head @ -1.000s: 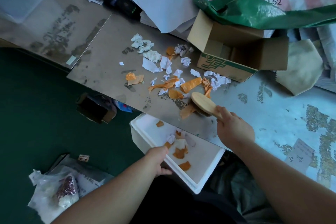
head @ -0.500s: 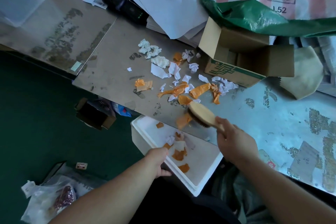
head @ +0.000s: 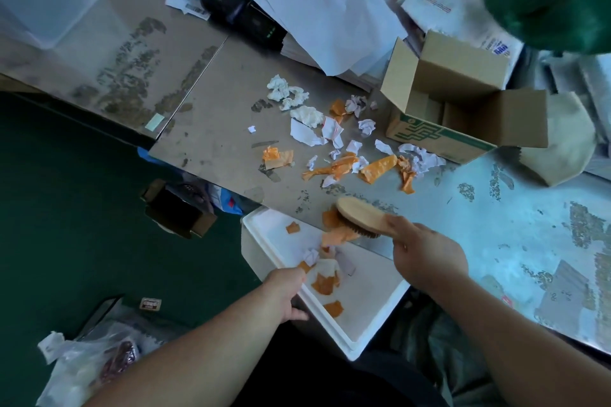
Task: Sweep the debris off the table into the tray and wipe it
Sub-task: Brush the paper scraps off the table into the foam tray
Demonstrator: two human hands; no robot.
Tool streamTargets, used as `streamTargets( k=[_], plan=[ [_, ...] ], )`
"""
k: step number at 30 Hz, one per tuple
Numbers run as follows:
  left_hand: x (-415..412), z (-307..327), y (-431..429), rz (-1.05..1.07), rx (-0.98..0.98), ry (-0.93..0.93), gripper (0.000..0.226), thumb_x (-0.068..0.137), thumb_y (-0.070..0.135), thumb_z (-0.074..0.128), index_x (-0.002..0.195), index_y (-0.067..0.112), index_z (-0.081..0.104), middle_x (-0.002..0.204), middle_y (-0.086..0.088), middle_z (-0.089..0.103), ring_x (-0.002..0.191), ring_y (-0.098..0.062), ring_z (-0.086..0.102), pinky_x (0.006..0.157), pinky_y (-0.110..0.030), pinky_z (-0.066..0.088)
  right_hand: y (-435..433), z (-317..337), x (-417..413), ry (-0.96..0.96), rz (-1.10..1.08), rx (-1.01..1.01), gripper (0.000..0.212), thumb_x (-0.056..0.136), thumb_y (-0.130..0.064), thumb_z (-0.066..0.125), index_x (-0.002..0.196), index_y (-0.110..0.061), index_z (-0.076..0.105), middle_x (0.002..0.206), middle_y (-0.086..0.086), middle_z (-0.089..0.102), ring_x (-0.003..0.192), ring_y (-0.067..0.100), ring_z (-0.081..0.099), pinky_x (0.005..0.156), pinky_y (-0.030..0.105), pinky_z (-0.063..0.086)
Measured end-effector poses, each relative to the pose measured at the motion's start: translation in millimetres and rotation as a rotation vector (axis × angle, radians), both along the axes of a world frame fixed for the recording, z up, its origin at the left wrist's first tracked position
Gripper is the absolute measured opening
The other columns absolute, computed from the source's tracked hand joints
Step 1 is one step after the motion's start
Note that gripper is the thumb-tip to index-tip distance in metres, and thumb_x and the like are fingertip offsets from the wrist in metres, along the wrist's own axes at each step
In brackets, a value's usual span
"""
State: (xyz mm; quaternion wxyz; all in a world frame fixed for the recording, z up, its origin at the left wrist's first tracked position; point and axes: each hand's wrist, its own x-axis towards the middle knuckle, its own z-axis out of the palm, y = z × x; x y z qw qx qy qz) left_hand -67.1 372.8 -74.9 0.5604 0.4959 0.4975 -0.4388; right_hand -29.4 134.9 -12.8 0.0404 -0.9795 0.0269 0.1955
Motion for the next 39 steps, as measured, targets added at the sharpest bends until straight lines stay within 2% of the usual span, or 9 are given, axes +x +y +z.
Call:
streamTargets(
  k=[6, 11, 14, 18, 22, 30, 32, 35, 39],
  plan=[
    [2.2, 11.6, -0.7, -0.004, -0.004, 0.016, 0.011, 0.100, 0.015, 0.053, 0.093, 0.010, 0.060, 0.096, -0.012, 0.060, 0.108, -0.034, 0.057, 0.086, -0.055, 0.056, 1.9, 7.6, -44.2, 0.112, 0.116, -0.034, 0.048, 0.095, -0.037, 0.043, 0.140, -0.054, 0.042, 0.109, -0.015, 0.068, 0.088, 0.018, 0.066, 0.064, 0.030, 0.050],
    [1.7, 20.0, -0.1, -0.001, 0.006, 0.021, 0.011, 0.099, 0.012, 0.055, 0.088, 0.010, 0.057, 0.093, -0.010, 0.056, 0.104, -0.032, 0.054, 0.095, -0.058, 0.055, -7.8, 6.8, -40.2, 0.018, -0.093, 0.087, 0.042, 0.096, -0.040, 0.048, 0.135, -0.055, 0.047, 0.100, -0.014, 0.069, 0.081, 0.019, 0.065, 0.067, 0.034, 0.055],
    [0.9, 19.2, 0.9, 0.010, 0.025, 0.018, 0.010, 0.097, 0.010, 0.057, 0.106, 0.006, 0.059, 0.094, -0.010, 0.053, 0.109, -0.033, 0.053, 0.098, -0.061, 0.054, -10.4, 5.6, -18.6, -0.037, -0.136, 0.095, 0.039, 0.098, -0.038, 0.047, 0.134, -0.051, 0.045, 0.100, -0.010, 0.069, 0.080, 0.024, 0.063, 0.066, 0.036, 0.052],
    [-3.2, 18.2, 1.8, 0.027, 0.043, 0.018, 0.017, 0.098, 0.013, 0.057, 0.113, 0.007, 0.059, 0.099, -0.011, 0.059, 0.083, -0.024, 0.056, 0.093, -0.059, 0.057, -6.6, 6.0, 21.3, -0.128, -0.119, 0.135, 0.038, 0.098, -0.034, 0.049, 0.133, -0.047, 0.043, 0.102, -0.002, 0.069, 0.081, 0.030, 0.063, 0.064, 0.036, 0.048],
    [-7.1, 12.5, 5.2, 0.054, 0.070, 0.024, 0.029, 0.093, 0.020, 0.060, 0.119, 0.008, 0.061, 0.114, -0.015, 0.063, 0.098, -0.031, 0.063, 0.079, -0.058, 0.062, 6.7, 3.5, 61.3, -0.121, -0.049, 0.128, 0.036, 0.100, -0.035, 0.045, 0.134, -0.045, 0.039, 0.101, 0.002, 0.067, 0.074, 0.029, 0.057, 0.061, 0.036, 0.046],
    [-3.3, 16.4, 1.3, 0.121, 0.065, 0.047, 0.015, 0.094, 0.020, 0.060, 0.104, 0.010, 0.062, 0.109, -0.016, 0.066, 0.104, -0.036, 0.065, 0.084, -0.059, 0.061, 12.2, 0.0, 42.6, 0.062, 0.085, 0.081, 0.037, 0.099, -0.030, 0.042, 0.135, -0.041, 0.045, 0.105, -0.002, 0.067, 0.078, 0.025, 0.058, 0.066, 0.035, 0.047],
    [-0.9, 18.0, -2.4, 0.150, 0.080, 0.038, 0.016, 0.096, 0.019, 0.059, 0.107, 0.009, 0.060, 0.107, -0.015, 0.063, 0.097, -0.034, 0.064, 0.084, -0.057, 0.062, 6.9, 1.1, 25.9, 0.095, 0.097, 0.070, 0.038, 0.098, -0.033, 0.042, 0.135, -0.045, 0.045, 0.104, -0.006, 0.069, 0.083, 0.025, 0.064, 0.068, 0.035, 0.052],
    [1.7, 26.4, -9.5, 0.180, 0.084, 0.009, 0.009, 0.097, 0.013, 0.059, 0.089, 0.009, 0.057, 0.088, -0.012, 0.062, 0.078, -0.028, 0.059, 0.087, -0.054, 0.059, -3.3, 3.8, 5.6, 0.142, 0.117, 0.062, 0.043, 0.095, -0.038, 0.044, 0.136, -0.053, 0.042, 0.105, -0.012, 0.069, 0.086, 0.021, 0.067, 0.072, 0.035, 0.056],
    [2.2, 32.3, -14.5, 0.172, 0.081, -0.008, 0.013, 0.098, 0.013, 0.059, 0.086, 0.008, 0.056, 0.081, -0.012, 0.061, 0.073, -0.027, 0.059, 0.077, -0.049, 0.056, -16.0, 6.4, 9.5, 0.064, 0.065, 0.129, 0.041, 0.094, -0.041, 0.048, 0.132, -0.056, 0.046, 0.101, -0.013, 0.070, 0.083, 0.022, 0.067, 0.071, 0.036, 0.056]
  ],
)
